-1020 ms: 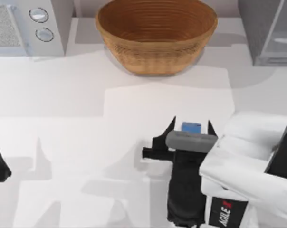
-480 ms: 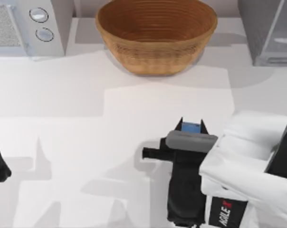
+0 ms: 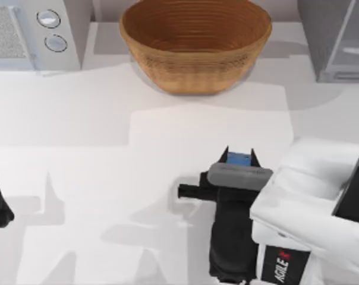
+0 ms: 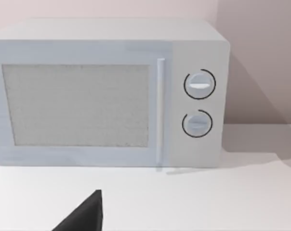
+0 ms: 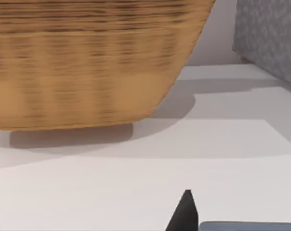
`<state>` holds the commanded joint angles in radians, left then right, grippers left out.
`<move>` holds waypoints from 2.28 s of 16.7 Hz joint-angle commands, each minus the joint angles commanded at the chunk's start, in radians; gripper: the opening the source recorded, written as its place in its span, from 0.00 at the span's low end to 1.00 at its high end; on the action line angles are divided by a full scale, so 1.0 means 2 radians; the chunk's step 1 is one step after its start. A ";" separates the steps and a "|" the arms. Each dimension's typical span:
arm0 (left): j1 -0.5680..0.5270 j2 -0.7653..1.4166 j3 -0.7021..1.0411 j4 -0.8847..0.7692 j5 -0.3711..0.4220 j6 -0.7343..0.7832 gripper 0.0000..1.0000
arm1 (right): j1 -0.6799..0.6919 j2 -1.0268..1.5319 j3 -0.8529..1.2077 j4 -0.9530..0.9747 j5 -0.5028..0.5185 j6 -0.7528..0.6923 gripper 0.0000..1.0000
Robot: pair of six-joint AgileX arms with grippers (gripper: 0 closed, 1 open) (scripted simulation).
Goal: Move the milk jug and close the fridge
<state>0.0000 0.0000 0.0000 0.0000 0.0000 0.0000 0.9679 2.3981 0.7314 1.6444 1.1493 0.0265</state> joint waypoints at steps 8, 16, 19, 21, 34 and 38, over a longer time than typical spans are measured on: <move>0.000 0.000 0.000 0.000 0.000 0.000 1.00 | 0.000 -0.067 -0.016 -0.053 0.000 0.002 0.00; 0.000 0.000 0.000 0.000 0.000 0.000 1.00 | -0.051 -0.107 -0.028 -0.071 -0.054 0.002 0.00; 0.000 0.000 0.000 0.000 0.000 0.000 1.00 | -0.130 -0.167 -0.053 -0.104 -0.146 0.000 0.00; 0.000 0.000 0.000 0.000 0.000 0.000 1.00 | -0.194 -0.217 -0.074 -0.132 -0.226 -0.001 0.00; 0.000 0.000 0.000 0.000 0.000 0.000 1.00 | -0.477 -0.447 -0.171 -0.265 -0.555 -0.005 0.00; 0.000 0.000 0.000 0.000 0.000 0.000 1.00 | -0.477 -0.438 -0.161 -0.264 -0.556 -0.005 0.00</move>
<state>0.0000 0.0000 0.0000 0.0000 0.0000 0.0000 0.0145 1.5223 0.4087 1.1164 0.0368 0.0172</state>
